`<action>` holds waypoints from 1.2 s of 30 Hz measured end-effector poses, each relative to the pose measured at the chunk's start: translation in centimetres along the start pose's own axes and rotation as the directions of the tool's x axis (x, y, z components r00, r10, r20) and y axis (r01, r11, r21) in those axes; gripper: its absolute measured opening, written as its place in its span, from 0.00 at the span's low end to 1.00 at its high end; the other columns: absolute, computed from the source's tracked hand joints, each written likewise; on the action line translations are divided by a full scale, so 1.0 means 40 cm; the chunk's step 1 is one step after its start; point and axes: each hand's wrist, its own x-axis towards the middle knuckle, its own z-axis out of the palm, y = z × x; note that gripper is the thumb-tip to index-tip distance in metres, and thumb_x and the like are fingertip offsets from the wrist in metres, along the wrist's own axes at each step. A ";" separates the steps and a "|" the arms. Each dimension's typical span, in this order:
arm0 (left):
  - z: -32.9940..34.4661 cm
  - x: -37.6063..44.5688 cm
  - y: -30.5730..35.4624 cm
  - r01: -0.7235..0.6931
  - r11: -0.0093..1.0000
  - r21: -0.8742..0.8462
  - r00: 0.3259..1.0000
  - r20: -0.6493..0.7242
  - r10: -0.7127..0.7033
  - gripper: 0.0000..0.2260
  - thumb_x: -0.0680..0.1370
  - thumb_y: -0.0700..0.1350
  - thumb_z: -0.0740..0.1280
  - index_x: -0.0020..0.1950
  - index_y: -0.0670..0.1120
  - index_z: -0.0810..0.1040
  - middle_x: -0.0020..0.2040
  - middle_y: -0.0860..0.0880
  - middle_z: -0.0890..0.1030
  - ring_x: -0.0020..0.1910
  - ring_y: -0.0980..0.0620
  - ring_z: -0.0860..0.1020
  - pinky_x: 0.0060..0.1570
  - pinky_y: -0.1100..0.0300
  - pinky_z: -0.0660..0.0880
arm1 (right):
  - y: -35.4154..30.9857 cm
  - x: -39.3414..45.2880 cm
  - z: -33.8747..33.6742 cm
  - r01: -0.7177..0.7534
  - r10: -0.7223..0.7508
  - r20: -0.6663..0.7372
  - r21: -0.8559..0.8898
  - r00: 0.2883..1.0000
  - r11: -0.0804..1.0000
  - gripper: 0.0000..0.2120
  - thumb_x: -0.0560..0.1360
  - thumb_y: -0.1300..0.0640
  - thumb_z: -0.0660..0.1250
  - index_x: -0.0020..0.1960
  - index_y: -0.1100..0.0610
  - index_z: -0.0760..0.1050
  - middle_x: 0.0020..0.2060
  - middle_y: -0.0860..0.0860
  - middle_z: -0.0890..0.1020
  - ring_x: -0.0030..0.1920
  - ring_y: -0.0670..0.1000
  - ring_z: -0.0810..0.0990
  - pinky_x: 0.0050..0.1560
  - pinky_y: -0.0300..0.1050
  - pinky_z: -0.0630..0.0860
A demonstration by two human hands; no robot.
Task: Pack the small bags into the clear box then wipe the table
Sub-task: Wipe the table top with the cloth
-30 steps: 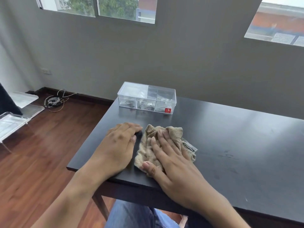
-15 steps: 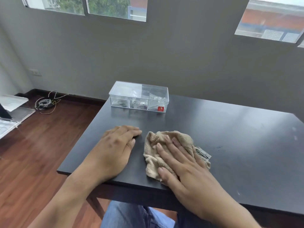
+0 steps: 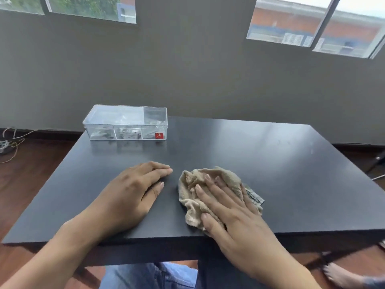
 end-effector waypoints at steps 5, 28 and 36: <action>0.033 0.072 0.052 -0.116 0.986 0.117 0.989 0.101 0.105 0.20 0.82 0.55 0.55 0.72 0.54 0.75 0.69 0.61 0.74 0.68 0.58 0.73 0.68 0.57 0.70 | 0.216 -0.036 -0.061 -0.306 0.307 -0.168 0.032 0.937 0.952 0.32 0.73 0.30 0.36 0.77 0.27 0.48 0.80 0.30 0.43 0.76 0.30 0.33 0.81 0.49 0.33; 0.184 0.339 0.218 -0.313 0.948 0.050 0.914 0.288 0.287 0.25 0.79 0.62 0.49 0.70 0.57 0.76 0.62 0.59 0.75 0.62 0.55 0.75 0.63 0.55 0.73 | 0.561 -0.077 -0.155 -0.620 0.609 -0.209 0.013 0.765 0.784 0.29 0.81 0.36 0.44 0.81 0.34 0.47 0.82 0.38 0.43 0.82 0.43 0.39 0.79 0.61 0.33; 0.213 0.411 0.206 -0.274 0.962 -0.010 0.933 0.239 0.268 0.23 0.78 0.65 0.53 0.67 0.60 0.77 0.64 0.62 0.75 0.63 0.58 0.74 0.65 0.53 0.72 | 0.327 -0.119 -0.093 -0.463 0.459 -0.130 -0.002 0.879 0.886 0.27 0.82 0.34 0.45 0.77 0.26 0.37 0.80 0.35 0.34 0.78 0.40 0.27 0.79 0.55 0.30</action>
